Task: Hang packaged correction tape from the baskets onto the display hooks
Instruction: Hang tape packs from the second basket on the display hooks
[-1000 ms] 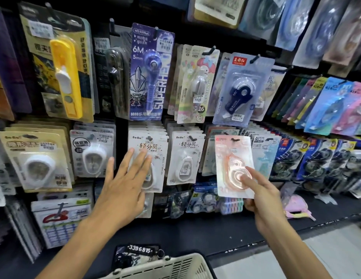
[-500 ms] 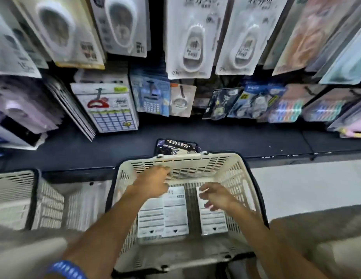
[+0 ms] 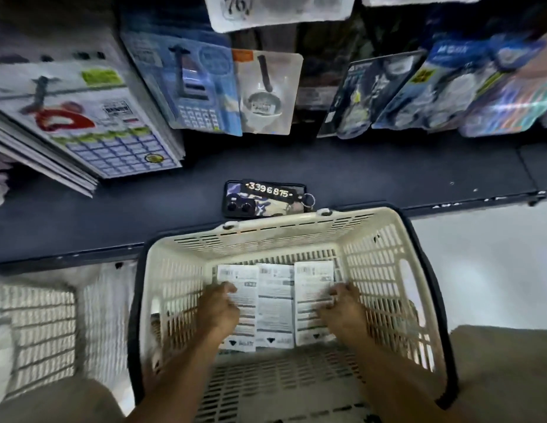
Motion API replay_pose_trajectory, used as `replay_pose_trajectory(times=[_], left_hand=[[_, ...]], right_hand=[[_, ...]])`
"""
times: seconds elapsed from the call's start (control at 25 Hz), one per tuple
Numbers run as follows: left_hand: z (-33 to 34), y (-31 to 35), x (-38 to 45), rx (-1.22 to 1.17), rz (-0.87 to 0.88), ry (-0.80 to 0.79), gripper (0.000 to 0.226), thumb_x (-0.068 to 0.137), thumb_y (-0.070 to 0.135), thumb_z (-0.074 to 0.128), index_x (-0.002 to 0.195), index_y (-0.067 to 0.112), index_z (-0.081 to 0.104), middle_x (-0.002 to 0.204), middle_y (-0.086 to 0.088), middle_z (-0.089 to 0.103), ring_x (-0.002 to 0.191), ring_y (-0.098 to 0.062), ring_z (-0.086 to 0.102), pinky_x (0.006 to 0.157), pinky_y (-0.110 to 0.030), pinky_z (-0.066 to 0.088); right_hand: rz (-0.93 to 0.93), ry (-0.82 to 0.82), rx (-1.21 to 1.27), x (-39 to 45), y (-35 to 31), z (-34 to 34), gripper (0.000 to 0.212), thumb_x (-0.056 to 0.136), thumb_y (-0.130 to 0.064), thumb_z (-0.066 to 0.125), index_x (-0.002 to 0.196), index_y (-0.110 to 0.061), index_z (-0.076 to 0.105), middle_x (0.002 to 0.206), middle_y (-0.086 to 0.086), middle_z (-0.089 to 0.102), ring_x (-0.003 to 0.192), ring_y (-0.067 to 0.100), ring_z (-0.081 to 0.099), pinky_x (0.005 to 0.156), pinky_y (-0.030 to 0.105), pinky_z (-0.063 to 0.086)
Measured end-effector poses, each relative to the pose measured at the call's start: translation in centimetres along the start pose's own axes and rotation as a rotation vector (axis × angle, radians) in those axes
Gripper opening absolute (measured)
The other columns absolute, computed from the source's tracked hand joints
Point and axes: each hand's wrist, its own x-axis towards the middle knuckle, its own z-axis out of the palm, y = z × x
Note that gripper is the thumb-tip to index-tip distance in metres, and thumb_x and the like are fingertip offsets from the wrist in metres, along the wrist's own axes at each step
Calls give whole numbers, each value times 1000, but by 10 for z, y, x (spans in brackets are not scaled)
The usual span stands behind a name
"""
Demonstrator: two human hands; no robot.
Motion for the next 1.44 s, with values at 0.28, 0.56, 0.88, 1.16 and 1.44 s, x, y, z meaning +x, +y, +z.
replay_pose_trajectory(times=[0.28,0.56,0.88,1.16,1.44], left_hand=[[29,14,-2,-195,-103,18,94,79,24,83,156,21,29,157,-11,37,137,-33,45,104,-38,46],[24,4,7,-558,-256,-97,23,90,23,76,111,16,70,127,-8,70,102,-24,66,94,-36,51],[4,10,-4,-696,-227,-337,57,80,56,74,126,25,65,124,3,72,108,-15,69,98,-38,54],[-5,64,-35,-641,160,-210,73,64,47,88,129,37,53,111,27,71,113,-11,66,86,-17,54],[-49,84,-80,-731,278,-385,102,55,13,98,141,25,44,117,4,76,100,-11,74,91,-37,59]], right_hand=[[130,18,433,5,-10,7,68,65,-11,91,117,-27,49,113,2,66,99,21,67,68,25,56],[158,-135,612,-2,-27,23,48,76,-12,86,119,-15,65,115,4,69,96,16,68,79,28,59],[65,-434,784,-19,-54,37,56,77,-8,84,126,-24,61,115,-6,75,110,15,69,98,35,54],[-41,-615,909,-37,-59,-4,51,77,-7,80,125,-16,67,120,10,73,113,30,69,102,54,51],[-181,-600,590,-96,-77,-94,53,80,-9,81,129,-23,63,128,0,70,116,17,67,102,39,50]])
